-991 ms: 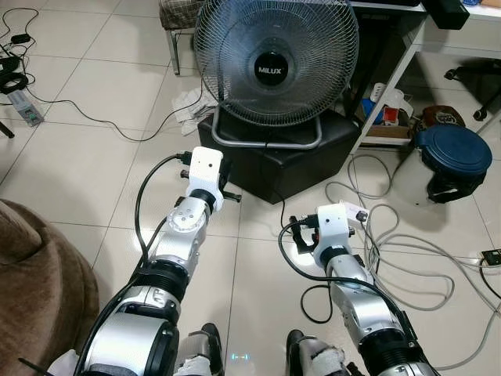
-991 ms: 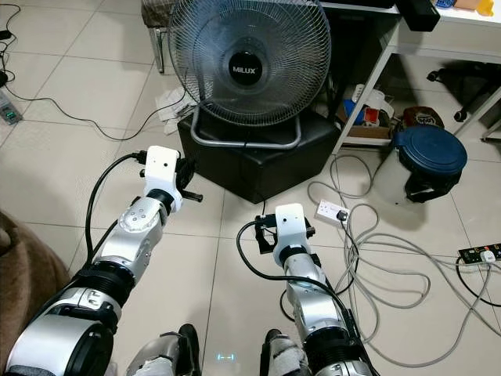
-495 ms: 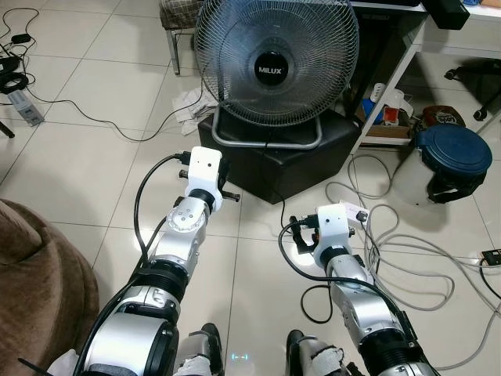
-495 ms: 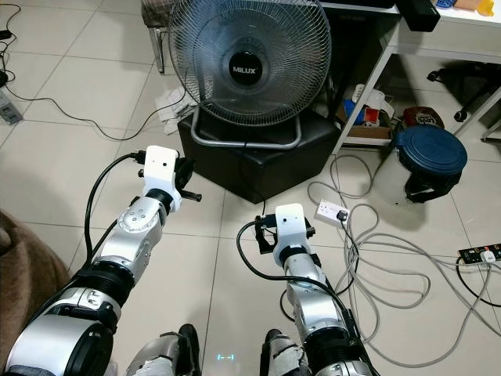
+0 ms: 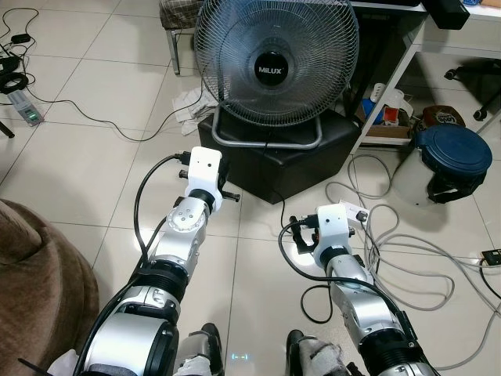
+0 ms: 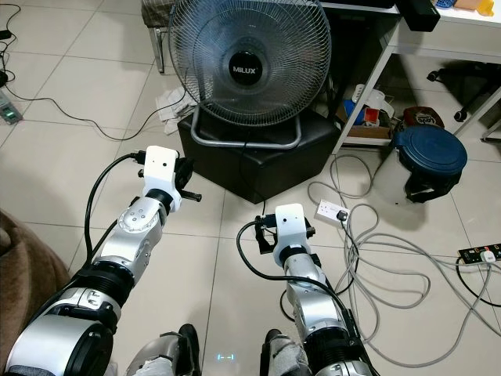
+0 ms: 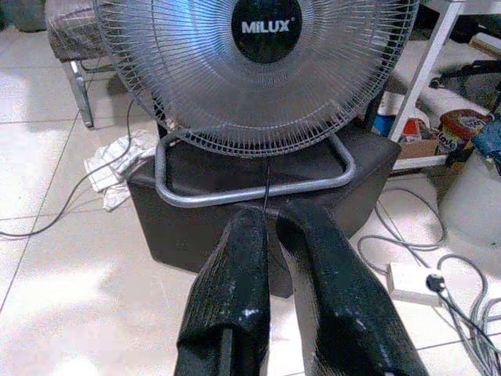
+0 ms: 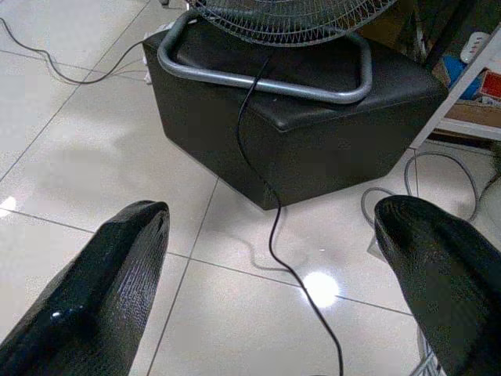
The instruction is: Move the pillow to the sofa from floor
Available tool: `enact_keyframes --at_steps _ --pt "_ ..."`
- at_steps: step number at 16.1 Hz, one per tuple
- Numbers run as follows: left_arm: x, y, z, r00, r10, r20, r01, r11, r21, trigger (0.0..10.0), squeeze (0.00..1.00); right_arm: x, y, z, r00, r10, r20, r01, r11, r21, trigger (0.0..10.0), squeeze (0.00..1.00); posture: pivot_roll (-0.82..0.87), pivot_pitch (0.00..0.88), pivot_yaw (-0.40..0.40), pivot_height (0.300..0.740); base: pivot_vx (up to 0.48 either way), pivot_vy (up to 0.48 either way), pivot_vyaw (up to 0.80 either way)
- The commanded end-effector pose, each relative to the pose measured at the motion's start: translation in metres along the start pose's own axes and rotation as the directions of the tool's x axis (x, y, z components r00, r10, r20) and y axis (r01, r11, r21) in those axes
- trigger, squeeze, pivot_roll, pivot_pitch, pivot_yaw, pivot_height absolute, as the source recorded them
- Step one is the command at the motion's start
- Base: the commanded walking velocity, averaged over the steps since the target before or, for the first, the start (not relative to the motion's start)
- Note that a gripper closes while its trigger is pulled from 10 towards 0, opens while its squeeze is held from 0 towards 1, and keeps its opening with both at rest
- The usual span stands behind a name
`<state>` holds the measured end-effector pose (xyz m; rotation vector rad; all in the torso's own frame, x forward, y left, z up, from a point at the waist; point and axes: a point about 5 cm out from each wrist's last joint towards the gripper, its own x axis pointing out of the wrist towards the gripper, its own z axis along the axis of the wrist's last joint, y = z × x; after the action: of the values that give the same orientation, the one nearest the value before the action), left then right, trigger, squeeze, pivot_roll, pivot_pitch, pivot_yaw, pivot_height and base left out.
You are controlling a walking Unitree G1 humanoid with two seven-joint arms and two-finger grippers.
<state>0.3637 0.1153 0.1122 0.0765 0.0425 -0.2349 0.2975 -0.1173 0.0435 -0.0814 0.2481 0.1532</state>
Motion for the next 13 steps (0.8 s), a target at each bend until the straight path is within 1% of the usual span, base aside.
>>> enact_keyframes --at_steps 1,2,5,8,13 --pt "-0.0027 -0.0007 -0.0058 1.000 0.005 -0.019 -0.005 1.000 0.010 10.0 0.00 -0.0024 -0.0014 -0.0068 1.000 -0.012 -0.027 0.012 1.000 0.001 10.0 0.00 -0.14 0.194 -0.015 0.740 0.000 0.000 0.00" --pt "-0.0029 -0.0006 -0.0059 1.000 0.006 -0.019 -0.006 1.000 0.008 10.0 0.00 -0.0025 -0.0014 -0.0069 1.000 -0.012 -0.027 0.012 1.000 0.001 10.0 0.00 -0.14 0.196 -0.014 0.740 0.000 0.000 0.00" --pt "-0.0032 -0.0001 -0.0060 1.000 0.008 -0.018 -0.007 1.000 0.009 10.0 0.00 -0.0024 -0.0017 -0.0069 1.000 -0.011 -0.028 0.011 1.000 0.000 10.0 0.00 -0.14 0.197 -0.017 0.740 -0.275 0.000 0.00" --pt "-0.0038 0.0005 -0.0062 1.000 0.012 -0.017 -0.011 1.000 0.007 10.0 0.00 -0.0024 -0.0019 -0.0071 1.000 -0.010 -0.029 0.009 1.000 -0.001 10.0 0.00 -0.14 0.198 -0.017 0.740 -0.350 0.000 0.00" --pt "-0.0043 0.0017 -0.0062 1.000 0.016 -0.015 -0.016 1.000 0.007 10.0 0.00 -0.0024 -0.0008 -0.0081 0.999 -0.007 -0.033 0.007 1.000 0.001 10.0 0.00 -0.13 0.200 -0.016 0.740 -0.417 0.000 0.00"
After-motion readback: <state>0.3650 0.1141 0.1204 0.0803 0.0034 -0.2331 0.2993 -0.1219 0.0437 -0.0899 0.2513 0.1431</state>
